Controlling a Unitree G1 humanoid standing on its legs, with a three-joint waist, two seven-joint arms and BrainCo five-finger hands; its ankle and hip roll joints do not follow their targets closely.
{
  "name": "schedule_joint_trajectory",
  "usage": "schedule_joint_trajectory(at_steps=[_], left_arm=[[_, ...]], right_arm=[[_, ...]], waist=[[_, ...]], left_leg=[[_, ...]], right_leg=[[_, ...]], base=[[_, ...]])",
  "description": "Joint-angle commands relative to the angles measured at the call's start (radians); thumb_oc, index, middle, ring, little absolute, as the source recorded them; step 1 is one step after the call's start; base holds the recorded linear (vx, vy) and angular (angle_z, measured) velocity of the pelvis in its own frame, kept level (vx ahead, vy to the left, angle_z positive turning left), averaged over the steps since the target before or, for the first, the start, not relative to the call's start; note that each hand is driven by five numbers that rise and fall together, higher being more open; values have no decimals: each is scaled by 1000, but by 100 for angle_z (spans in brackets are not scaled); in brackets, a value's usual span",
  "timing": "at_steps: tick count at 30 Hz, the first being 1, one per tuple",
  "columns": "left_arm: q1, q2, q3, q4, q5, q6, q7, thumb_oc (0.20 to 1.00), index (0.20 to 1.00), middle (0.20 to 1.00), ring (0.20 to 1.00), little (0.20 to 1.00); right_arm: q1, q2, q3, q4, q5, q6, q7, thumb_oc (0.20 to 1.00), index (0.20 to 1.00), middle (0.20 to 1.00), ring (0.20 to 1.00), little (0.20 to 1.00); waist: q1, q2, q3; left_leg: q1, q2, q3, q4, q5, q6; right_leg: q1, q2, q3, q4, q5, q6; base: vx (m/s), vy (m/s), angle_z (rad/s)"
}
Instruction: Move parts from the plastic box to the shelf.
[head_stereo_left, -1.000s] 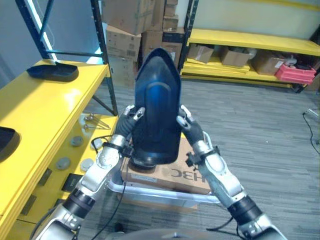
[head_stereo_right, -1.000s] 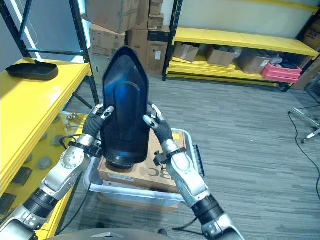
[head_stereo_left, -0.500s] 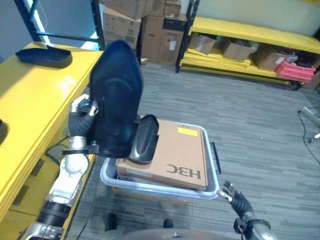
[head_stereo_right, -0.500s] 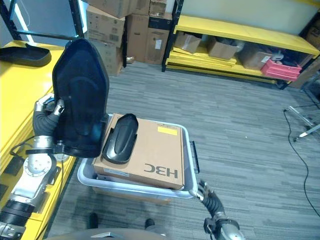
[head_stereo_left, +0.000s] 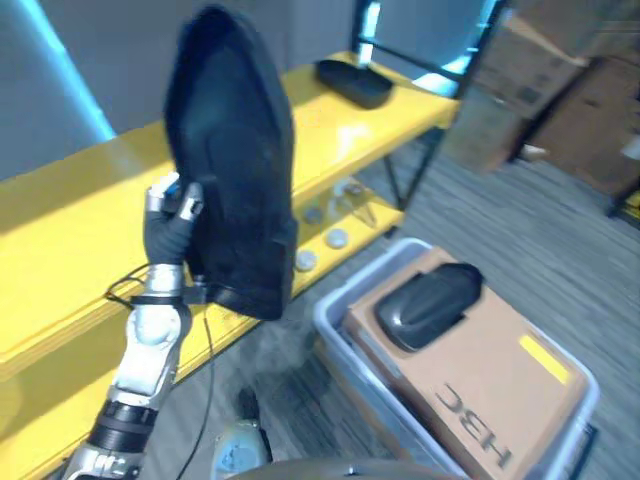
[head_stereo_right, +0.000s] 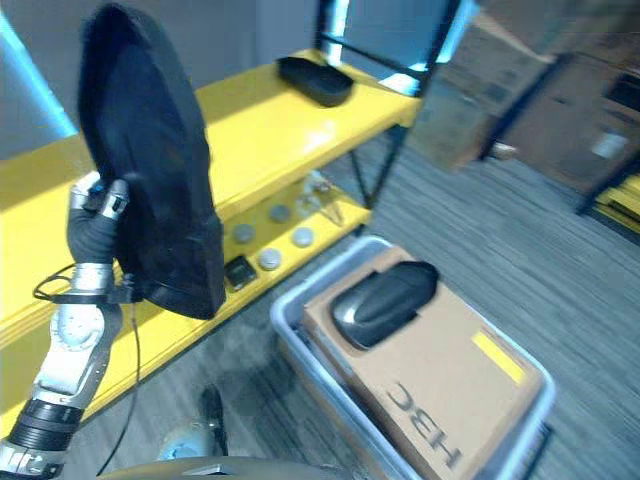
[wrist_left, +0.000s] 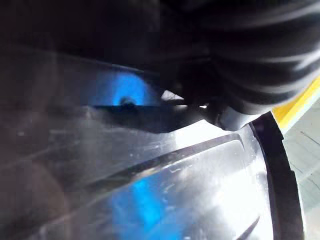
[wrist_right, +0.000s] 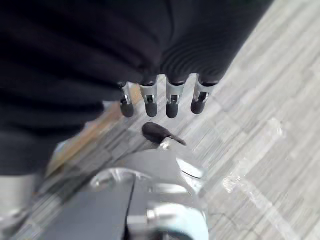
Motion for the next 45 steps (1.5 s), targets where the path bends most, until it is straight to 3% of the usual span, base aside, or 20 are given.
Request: schedule_joint_trajectory(at_steps=[1,5,9,10,12,13,14,15,16,19,21,26,29,31,34,39,40,45], left_arm=[[-68,51,75,-54,55,-57,63,200,200,200,200,200],[-51,72,93,-76,84,-59,86,200,200,200,200,200],[-54,120,86,-88,151,-46,159,200,200,200,200,200],[-63,129,81,-86,141,-29,176,200,200,200,200,200],[-77,140,69,-81,138,-18,189,200,200,200,200,200],[-87,144,57,-77,150,-8,210,200,200,200,200,200],[-94,146,47,-69,154,-2,231,200,200,200,200,200],[-105,151,29,-46,152,-1,261,200,200,200,200,200],[-123,153,15,-24,157,5,285,200,200,200,200,200],[-155,158,5,-14,158,49,313,200,200,200,200,200],[-165,164,2,-13,169,68,328,200,200,200,200,200],[-152,163,24,47,204,168,384,200,200,200,200,200],[-155,155,48,122,180,222,371,200,200,200,200,200],[-168,156,48,166,150,223,370,200,200,200,200,200],[-218,164,32,253,167,216,360,200,200,200,200,200],[-294,171,-24,372,99,222,335,200,200,200,200,200],[-356,158,-46,484,45,207,311,200,200,200,200,200],[-450,155,-75,625,7,217,320,200,200,200,200,200]], right_arm=[[-61,65,0,49,8,-4,18,1000,1000,1000,1000,1000],[-78,68,-12,64,29,-41,-37,1000,1000,1000,1000,1000],[-123,73,-30,45,39,-58,-77,1000,1000,1000,1000,1000],[-132,76,-31,34,40,-66,-112,1000,1000,1000,1000,1000],[-138,75,-37,27,87,-74,-138,1000,1000,1000,1000,1000],[-155,71,-52,21,109,-69,-143,1000,1000,1000,1000,1000],[-166,67,-56,17,110,-66,-142,1000,1000,1000,1000,1000],[-169,64,-55,13,93,-69,-141,1000,1000,1000,1000,1000],[-159,70,-51,14,65,-86,-141,1000,1000,1000,1000,1000],[-140,85,-45,28,39,-106,-149,1000,1000,1000,1000,1000],[-136,89,-48,39,37,-106,-150,1000,1000,1000,1000,1000],[-89,103,-19,44,2,-98,-132,1000,1000,1000,1000,1000],[-62,86,-34,34,115,-58,-156,1000,1000,1000,1000,1000],[-55,67,-56,27,130,-32,-140,1000,1000,1000,1000,1000],[-50,39,-36,5,-162,-16,-78,1000,1000,1000,1000,1000],[-44,35,54,-3,-128,-32,-85,1000,1000,1000,1000,1000],[-72,20,72,-17,-111,-28,-96,1000,1000,1000,1000,1000],[-106,3,101,-37,-125,-25,-90,1000,1000,1000,1000,1000]], waist=[[-7,-5,-26],[1,19,-58],[44,37,-66],[48,42,-57],[46,45,-44],[39,52,-32],[29,50,-25],[3,48,-17],[-28,39,-11],[-56,22,-14],[-64,13,-13],[-73,8,-27],[-83,8,-35],[-96,13,-35],[-123,23,-25],[-140,31,-1],[-159,38,25],[-189,50,72]], left_leg=[[62,39,6,-140,50,-143],[69,38,30,-177,55,-162],[47,-9,-11,-179,39,-116],[50,-31,-32,-180,29,-96],[54,-53,-55,-181,11,-72],[58,-60,-49,-184,20,-51],[62,-68,-71,-186,17,-48],[68,-80,-116,-187,12,-50],[77,-89,-161,-187,5,-58],[88,-96,-194,-187,-17,-64],[101,-97,-205,-187,-35,-61],[104,-79,-212,-187,-33,-71],[91,-83,-201,-187,-27,-77],[79,-82,-194,-187,-22,-82],[56,-82,-184,-187,-15,-87],[27,-74,-184,-187,-8,-89],[3,-73,-183,-187,1,-92],[-27,-68,-175,-187,16,-97]], right_leg=[[-145,67,70,-80,65,62],[-130,48,38,-53,38,81],[-134,-2,24,104,-33,80],[-176,-55,44,235,-4,91],[-234,-111,70,374,38,110],[-284,-135,86,459,88,102],[-314,-110,130,458,94,103],[-341,-48,189,410,88,100],[-349,7,245,295,84,95],[-366,4,287,124,158,111],[-382,-7,309,96,196,124],[-301,47,327,-26,139,124],[-260,69,336,-72,126,107],[-263,73,349,-89,127,103],[-284,78,386,-94,127,98],[-311,85,412,-92,123,92],[-338,88,433,-90,123,89],[-377,94,463,-81,124,82]], base=[[146,347,148],[116,303,97],[131,315,49],[150,307,40],[103,261,41],[77,181,43],[94,60,52],[189,-106,44],[156,-128,65],[159,-180,107],[151,-178,56],[155,-225,38],[153,-127,7],[78,-26,-19],[36,3,-1],[-29,-6,-13],[-121,38,-4],[-75,39,-5]])
